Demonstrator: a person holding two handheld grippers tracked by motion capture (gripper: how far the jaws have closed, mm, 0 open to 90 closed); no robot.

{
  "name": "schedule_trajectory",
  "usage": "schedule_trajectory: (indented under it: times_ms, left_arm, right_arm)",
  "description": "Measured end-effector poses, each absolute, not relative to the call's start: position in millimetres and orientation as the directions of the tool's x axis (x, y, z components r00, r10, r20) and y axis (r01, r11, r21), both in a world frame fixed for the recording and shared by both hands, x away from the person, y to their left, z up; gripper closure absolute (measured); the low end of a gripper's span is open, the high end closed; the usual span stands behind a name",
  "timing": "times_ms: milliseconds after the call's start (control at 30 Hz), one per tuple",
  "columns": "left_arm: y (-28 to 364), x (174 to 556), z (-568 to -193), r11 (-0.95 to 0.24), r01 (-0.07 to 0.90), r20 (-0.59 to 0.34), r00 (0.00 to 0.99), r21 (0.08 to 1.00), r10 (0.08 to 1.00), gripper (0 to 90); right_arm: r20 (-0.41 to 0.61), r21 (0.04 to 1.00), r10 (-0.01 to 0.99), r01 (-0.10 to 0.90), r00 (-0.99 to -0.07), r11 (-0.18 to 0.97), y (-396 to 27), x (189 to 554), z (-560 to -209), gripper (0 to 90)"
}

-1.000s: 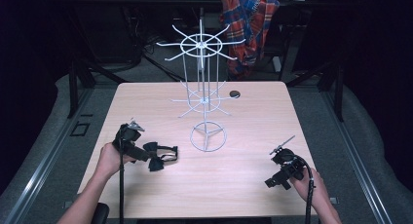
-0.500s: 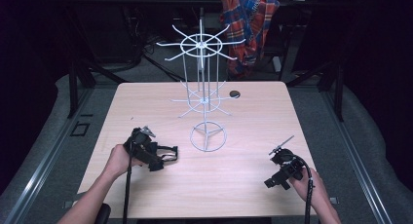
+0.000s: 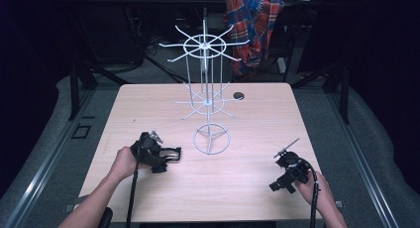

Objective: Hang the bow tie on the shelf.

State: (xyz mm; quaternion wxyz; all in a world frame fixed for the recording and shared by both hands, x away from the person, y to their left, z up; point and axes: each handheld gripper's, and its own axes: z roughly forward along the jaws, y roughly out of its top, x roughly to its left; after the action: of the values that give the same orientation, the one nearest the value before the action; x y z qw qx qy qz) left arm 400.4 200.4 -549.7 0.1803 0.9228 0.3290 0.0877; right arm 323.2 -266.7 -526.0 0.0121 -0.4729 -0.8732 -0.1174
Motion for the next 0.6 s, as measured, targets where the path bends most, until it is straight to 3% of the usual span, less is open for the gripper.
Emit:
schedule_trajectory:
  times_ms: [267, 300, 333, 600]
  left_arm:
    - [197.0, 404.5, -549.5, -0.713, 0.596, 0.043, 0.756, 0.370, 0.654, 63.1]
    - [197.3, 406.0, -548.9, -0.713, 0.600, 0.037, 0.755, 0.362, 0.654, 63.7]
    - [197.3, 406.8, -549.0, -0.713, 0.601, 0.036, 0.755, 0.363, 0.655, 64.9]
    - [197.4, 408.6, -549.8, -0.702, 0.613, 0.016, 0.749, 0.361, 0.662, 59.6]
  right_arm:
    - [0.132, 0.175, 0.834, 0.840, -0.537, 0.513, -265.9, 321.7, -523.4, 15.5]
    - [0.122, 0.207, 0.824, 0.826, -0.553, 0.524, -267.2, 322.6, -524.8, 15.5]
    - [0.128, 0.176, 0.832, 0.838, -0.540, 0.517, -267.6, 322.3, -523.3, 15.5]
    - [0.112, 0.197, 0.825, 0.826, -0.554, 0.528, -268.0, 322.7, -524.5, 15.5]
